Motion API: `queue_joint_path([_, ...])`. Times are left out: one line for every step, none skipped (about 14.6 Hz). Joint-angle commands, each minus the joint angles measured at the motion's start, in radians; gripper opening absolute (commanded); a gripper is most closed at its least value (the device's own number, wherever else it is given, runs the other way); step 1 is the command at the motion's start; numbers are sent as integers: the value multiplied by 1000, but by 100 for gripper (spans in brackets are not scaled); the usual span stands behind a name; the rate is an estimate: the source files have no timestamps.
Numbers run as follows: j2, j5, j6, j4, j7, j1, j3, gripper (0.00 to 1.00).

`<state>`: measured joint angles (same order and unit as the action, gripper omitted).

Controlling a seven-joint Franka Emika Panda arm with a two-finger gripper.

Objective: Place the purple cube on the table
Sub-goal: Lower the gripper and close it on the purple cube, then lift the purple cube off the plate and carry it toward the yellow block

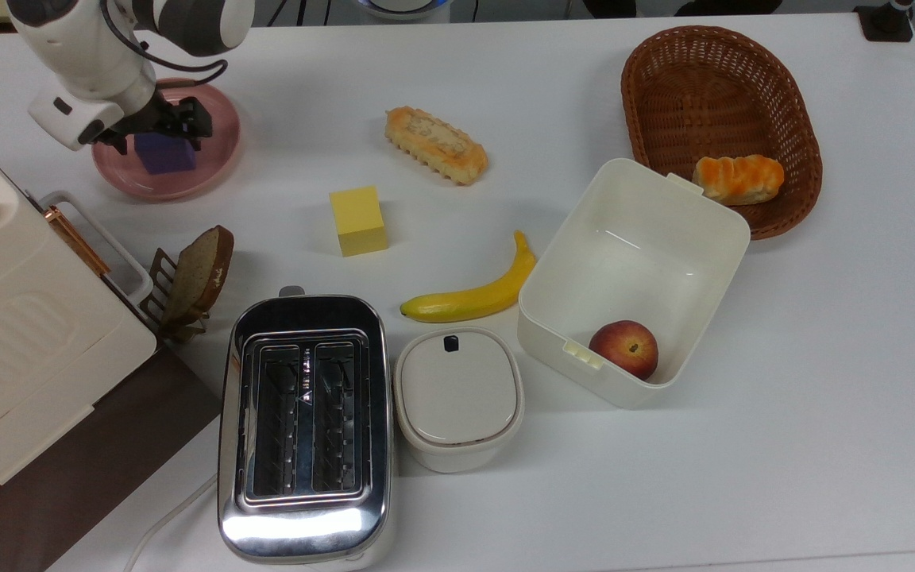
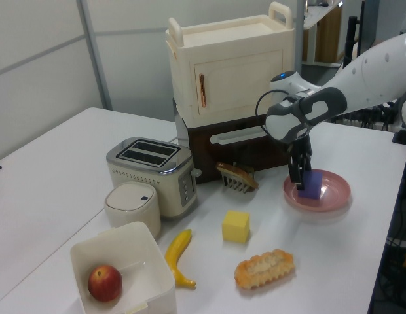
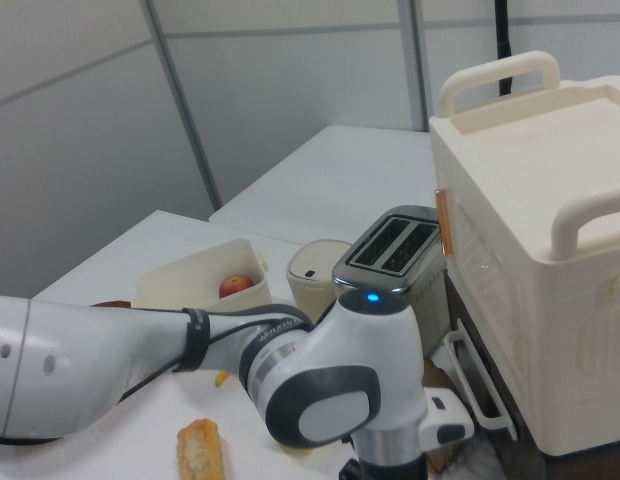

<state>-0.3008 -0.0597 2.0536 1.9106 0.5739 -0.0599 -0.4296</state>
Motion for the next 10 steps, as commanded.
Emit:
queue_joint_path([94, -6, -105, -31, 24, 31, -24, 100])
queue_joint_path([97, -6, -134, -44, 43, 31, -26, 100])
queue_joint_path([97, -6, -139, -47, 64, 31, -26, 100])
queue_joint_path([91, -6, -136, -42, 79, 31, -37, 100])
queue_joint_path([82, -8, -132, -41, 89, 29, -44, 100])
queue_joint_path([72, -9, -130, -41, 95, 28, -46, 100])
queue_joint_path([66, -15, -130, -39, 101, 28, -46, 100])
queue_joint_path([63, -29, -130, -36, 101, 29, -46, 100])
queue_joint_path([58, -46, -128, -24, 101, 29, -44, 100])
queue_joint_path([48, -57, -118, -13, 101, 29, -44, 100])
